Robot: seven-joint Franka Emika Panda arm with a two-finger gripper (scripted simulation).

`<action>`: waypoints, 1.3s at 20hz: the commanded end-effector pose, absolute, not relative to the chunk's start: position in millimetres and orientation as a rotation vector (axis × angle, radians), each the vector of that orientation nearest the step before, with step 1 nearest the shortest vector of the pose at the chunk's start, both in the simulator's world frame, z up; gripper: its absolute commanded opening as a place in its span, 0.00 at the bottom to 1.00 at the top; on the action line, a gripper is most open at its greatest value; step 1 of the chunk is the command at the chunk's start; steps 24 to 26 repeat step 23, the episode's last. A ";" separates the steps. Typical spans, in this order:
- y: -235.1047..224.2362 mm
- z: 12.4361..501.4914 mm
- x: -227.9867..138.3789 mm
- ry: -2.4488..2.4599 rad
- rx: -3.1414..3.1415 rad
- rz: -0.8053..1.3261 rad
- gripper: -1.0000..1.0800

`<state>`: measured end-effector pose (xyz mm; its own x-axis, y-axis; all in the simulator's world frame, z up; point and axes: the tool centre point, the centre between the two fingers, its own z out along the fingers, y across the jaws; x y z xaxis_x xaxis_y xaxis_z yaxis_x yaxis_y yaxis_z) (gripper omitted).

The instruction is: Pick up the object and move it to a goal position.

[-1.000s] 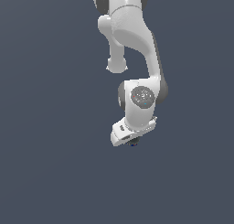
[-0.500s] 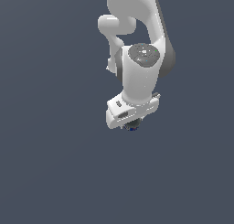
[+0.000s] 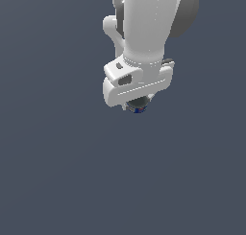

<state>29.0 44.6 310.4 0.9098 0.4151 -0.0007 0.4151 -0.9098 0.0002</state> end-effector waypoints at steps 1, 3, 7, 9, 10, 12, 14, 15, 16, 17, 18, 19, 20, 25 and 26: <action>41.1 340.4 23.3 0.668 3.070 0.000 0.00; 38.5 363.1 19.5 0.668 3.070 0.000 0.00; 33.8 403.3 13.4 0.668 3.070 0.000 0.00; 31.9 419.6 11.1 0.668 3.070 0.000 0.00; 31.1 426.8 10.2 0.668 3.070 0.000 0.00; 29.2 439.3 8.6 0.667 3.070 0.000 0.00; 28.0 449.4 7.5 0.667 3.070 0.000 0.00; 27.5 453.6 7.1 0.667 3.070 0.000 0.00; 27.1 457.2 6.8 0.667 3.070 0.000 0.00; 26.7 460.4 6.5 0.667 3.070 0.000 0.00; 26.4 463.0 6.3 0.667 3.070 0.000 0.00; 26.2 465.1 6.1 0.667 3.070 0.000 0.00; 26.0 466.7 6.0 0.667 3.070 0.000 0.00; 25.7 468.7 5.9 0.667 3.070 0.000 0.00; 25.7 468.7 5.9 0.667 3.070 0.000 0.00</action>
